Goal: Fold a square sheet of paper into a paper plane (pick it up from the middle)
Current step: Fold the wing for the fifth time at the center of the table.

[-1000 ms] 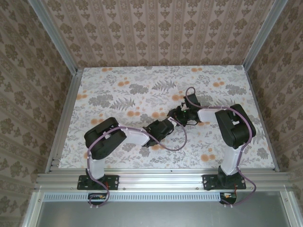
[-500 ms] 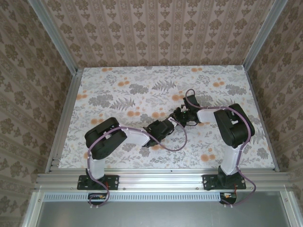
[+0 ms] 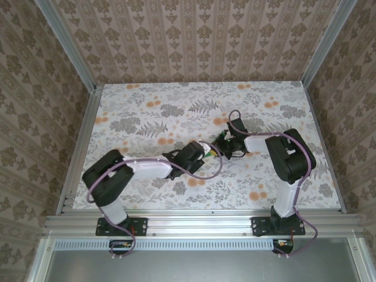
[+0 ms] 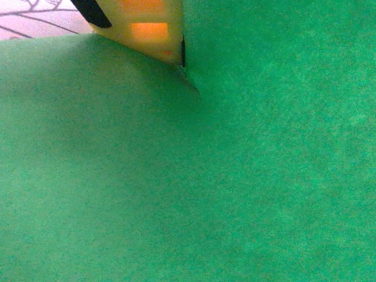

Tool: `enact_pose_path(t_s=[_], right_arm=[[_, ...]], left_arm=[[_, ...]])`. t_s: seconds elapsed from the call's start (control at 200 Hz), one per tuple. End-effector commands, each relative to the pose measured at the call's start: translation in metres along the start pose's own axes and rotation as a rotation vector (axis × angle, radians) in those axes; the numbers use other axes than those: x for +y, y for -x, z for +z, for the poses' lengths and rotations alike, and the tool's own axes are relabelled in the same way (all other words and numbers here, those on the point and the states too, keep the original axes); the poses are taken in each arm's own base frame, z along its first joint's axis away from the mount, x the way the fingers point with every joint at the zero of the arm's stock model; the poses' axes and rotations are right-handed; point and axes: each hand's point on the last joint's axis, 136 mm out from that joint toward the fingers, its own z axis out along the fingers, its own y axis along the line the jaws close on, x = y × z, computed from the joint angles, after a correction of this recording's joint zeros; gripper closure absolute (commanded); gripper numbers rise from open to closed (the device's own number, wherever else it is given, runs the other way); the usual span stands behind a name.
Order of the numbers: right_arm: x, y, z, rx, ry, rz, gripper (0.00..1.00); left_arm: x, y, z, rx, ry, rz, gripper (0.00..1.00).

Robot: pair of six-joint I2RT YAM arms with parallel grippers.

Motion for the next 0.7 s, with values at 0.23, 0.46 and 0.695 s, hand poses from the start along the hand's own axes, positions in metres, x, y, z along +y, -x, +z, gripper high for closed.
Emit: enact_pose_path(t_s=[0.23, 0.46, 0.695], right_arm=[[-0.014, -0.01, 0.005, 0.068, -0.043, -0.232, 0.95], [0.004, -0.038, 0.015, 0.222, 0.01, -0.417, 0.94], [0.008, -0.052, 0.024, 0.306, 0.013, -0.502, 0.94]], left_arm=[[0.006, 0.009, -0.027, -0.017, -0.374, -0.425, 0.39], [0.013, 0.005, -0.016, 0.025, -0.593, -0.699, 0.45], [0.008, -0.001, -0.005, 0.084, -0.664, -0.786, 0.57]])
